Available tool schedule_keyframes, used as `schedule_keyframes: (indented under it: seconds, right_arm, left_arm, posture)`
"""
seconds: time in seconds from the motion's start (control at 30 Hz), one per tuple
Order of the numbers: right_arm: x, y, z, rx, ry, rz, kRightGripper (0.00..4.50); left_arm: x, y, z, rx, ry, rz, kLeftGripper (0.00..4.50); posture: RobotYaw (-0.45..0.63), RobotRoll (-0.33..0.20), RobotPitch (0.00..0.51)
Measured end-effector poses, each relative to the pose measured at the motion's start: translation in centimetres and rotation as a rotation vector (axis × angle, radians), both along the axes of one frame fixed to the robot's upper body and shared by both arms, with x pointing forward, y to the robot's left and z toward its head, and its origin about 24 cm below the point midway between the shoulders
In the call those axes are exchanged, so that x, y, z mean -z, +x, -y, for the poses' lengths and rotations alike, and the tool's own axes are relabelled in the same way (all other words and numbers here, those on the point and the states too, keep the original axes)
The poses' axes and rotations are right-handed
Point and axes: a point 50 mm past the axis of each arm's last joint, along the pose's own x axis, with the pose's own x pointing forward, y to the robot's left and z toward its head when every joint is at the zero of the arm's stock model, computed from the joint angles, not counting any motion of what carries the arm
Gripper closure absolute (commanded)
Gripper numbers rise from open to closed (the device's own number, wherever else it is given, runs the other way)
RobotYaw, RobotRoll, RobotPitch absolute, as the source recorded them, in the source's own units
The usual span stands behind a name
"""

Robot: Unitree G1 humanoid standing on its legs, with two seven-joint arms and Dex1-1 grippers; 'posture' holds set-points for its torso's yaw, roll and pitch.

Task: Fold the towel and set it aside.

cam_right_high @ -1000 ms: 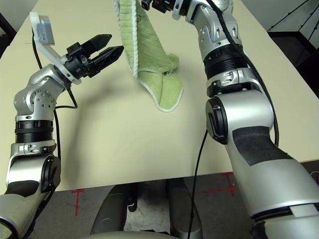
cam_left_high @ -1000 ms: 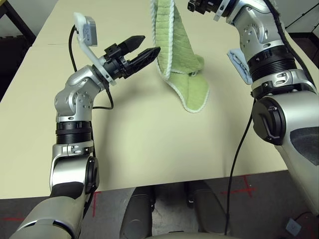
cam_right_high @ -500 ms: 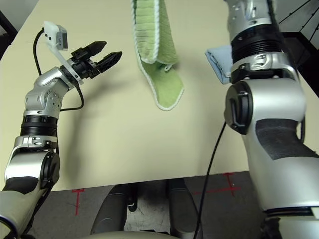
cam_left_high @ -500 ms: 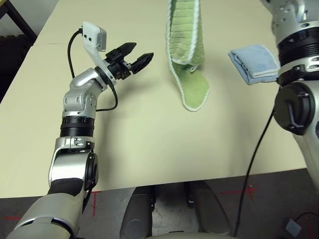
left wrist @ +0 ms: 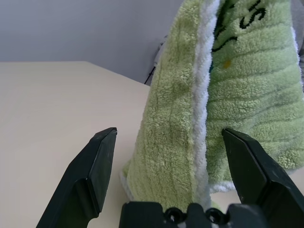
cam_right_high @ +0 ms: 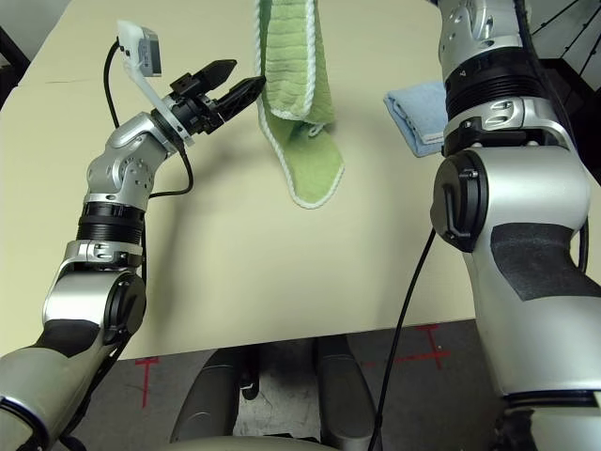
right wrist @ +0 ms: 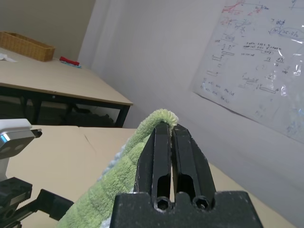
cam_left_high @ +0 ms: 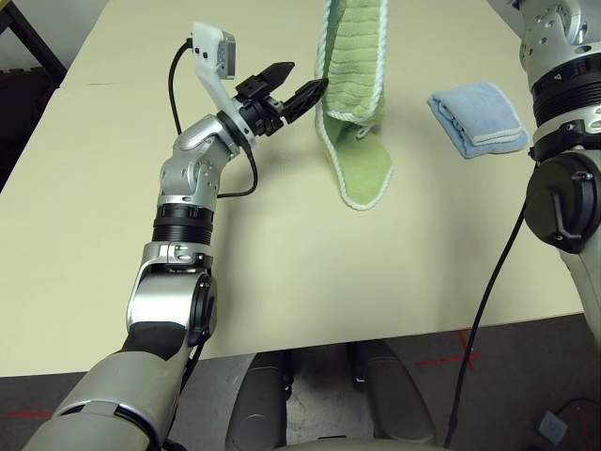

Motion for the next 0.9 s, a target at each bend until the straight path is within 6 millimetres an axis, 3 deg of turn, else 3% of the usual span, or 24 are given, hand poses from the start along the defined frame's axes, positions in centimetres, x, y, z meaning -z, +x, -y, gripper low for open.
schedule_keyframes:
  seconds: [0.17, 0.27, 0.53, 0.9]
  right_arm:
    - [-0.5, -0.1, -0.1, 0.005, 0.012, 0.006, 4.44]
    - [-0.8, -0.1, 0.4, 0.027, 0.026, 0.013, 4.44]
    - [-1.1, -0.1, 1.8, 0.078, 0.063, 0.014, 4.44]
    - [-1.5, -0.3, 3.3, 0.131, 0.109, 0.023, 4.44]
  left_arm:
    - [0.8, 0.2, 0.7, -0.034, 0.067, -0.019, 0.0]
    - [2.4, 0.7, 0.7, -0.065, 0.135, -0.063, 0.0]
    - [6.0, 1.7, -2.3, -0.189, 0.28, -0.166, 0.0]
    - [6.7, 2.0, -5.8, -0.297, 0.332, -0.193, 0.0]
  posture:
    - [-0.04, 0.0, 0.223]
    - [-0.04, 0.0, 0.223]
    - [-0.05, 0.0, 0.223]
    - [-0.05, 0.0, 0.221]
